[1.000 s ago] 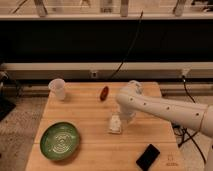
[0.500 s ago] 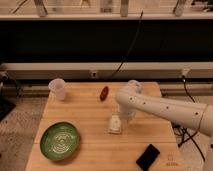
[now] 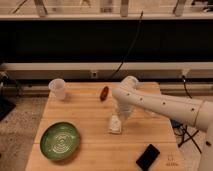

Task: Wipe the white sponge on the table

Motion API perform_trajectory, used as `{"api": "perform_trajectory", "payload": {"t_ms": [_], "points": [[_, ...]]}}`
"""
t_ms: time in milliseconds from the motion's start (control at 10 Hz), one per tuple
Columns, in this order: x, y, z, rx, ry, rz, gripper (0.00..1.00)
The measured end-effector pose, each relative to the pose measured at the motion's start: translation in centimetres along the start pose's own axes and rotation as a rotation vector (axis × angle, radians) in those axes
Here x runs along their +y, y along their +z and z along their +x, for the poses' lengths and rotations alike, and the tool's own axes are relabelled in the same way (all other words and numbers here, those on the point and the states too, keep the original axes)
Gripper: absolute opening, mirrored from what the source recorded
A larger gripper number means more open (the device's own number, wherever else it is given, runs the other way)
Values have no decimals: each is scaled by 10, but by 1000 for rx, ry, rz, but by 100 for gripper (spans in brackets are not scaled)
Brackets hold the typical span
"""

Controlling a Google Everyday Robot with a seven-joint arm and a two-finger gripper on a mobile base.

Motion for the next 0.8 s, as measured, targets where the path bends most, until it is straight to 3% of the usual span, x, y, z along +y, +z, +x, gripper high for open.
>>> {"api": "perform_trajectory", "payload": {"t_ms": [800], "points": [[-27,12,-15,-46,-75,-5,80]]}}
